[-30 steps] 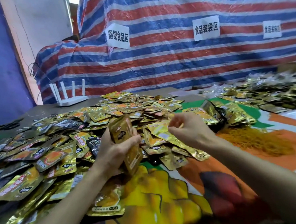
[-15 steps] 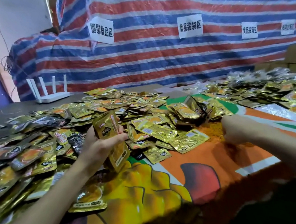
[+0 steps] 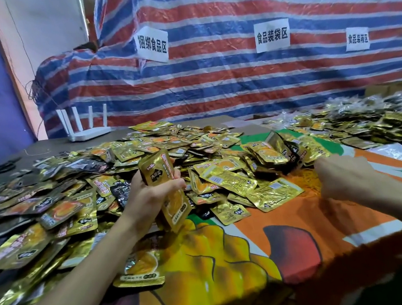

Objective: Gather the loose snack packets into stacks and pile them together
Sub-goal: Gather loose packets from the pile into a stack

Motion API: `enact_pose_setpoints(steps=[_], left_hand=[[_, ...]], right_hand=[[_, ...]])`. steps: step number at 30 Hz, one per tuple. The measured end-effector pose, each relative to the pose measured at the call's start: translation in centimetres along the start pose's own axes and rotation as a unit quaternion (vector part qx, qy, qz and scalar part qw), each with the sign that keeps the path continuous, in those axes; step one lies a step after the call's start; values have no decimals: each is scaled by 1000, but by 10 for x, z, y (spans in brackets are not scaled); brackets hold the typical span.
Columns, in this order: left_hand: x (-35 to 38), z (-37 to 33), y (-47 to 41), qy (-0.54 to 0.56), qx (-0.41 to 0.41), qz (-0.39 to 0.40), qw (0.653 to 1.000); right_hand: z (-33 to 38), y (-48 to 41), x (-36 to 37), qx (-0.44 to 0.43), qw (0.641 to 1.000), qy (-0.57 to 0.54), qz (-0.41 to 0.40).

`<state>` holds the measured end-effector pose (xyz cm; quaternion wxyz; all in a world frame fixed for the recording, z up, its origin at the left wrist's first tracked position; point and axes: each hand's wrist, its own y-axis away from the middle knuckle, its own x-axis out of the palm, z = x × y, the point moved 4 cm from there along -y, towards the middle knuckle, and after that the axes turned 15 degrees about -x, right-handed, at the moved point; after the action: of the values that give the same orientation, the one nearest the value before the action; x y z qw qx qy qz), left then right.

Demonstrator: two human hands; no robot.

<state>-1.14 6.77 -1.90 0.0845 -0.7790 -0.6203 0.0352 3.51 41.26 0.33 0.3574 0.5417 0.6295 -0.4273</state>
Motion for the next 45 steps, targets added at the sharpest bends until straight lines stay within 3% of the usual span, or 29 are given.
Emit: enact_pose_setpoints(steps=[3, 5, 7, 10, 14, 16, 18, 21, 25, 28, 31, 33, 35, 36, 40, 42, 44, 45], left_hand=[[0, -4, 0, 4, 1, 2, 1000], [-3, -7, -1, 17, 7, 5, 1000], [-7, -8, -3, 36, 3, 3, 999], [-12, -7, -5, 71, -15, -7, 997], [-23, -2, -9, 116, -84, -35, 989], [-27, -3, -9, 91, -112, -45, 988], [-30, -2, -10, 66, -125, -62, 988], [-34, 1, -15, 94, -153, -76, 981], [-38, 2, -19, 121, -221, -59, 966], [-36, 2, -16, 220, -233, 36, 947], [-39, 1, -16, 266, -206, 77, 938], [-41, 2, -17, 270, -202, 76, 939], [-41, 2, -16, 270, -205, 77, 938], [-40, 2, -15, 273, -206, 86, 936], [-34, 1, -13, 267, -205, 127, 933], [-33, 1, -13, 260, -212, 126, 934], [-32, 1, -13, 270, -211, 135, 930], [-32, 0, -13, 277, -210, 140, 927]], right_hand=[[4, -8, -29, 31, 978, -141, -150], [28, -17, -47, -28, 921, -321, -221], [65, -24, -66, -111, 832, -495, -227], [119, -39, -86, -188, 710, -646, -210], [168, -65, -94, -200, 587, -762, -187], [186, -77, -90, -204, 497, -829, -156], [198, -86, -80, -188, 439, -867, -141], [205, -97, -65, -178, 427, -874, -145], [201, -103, -55, -175, 507, -826, -176], [202, -103, -48, -164, 528, -825, -118], [201, -96, -50, -233, 540, -808, -18], [199, -90, -54, -265, 511, -818, 10], [193, -89, -60, -270, 464, -844, -14], [191, -88, -62, -266, 432, -862, -20], [188, -86, -65, -242, 248, -938, 2], [189, -86, -66, -234, 191, -953, 2], [193, -86, -66, -240, 177, -954, 15], [195, -86, -66, -247, 194, -949, 19]])
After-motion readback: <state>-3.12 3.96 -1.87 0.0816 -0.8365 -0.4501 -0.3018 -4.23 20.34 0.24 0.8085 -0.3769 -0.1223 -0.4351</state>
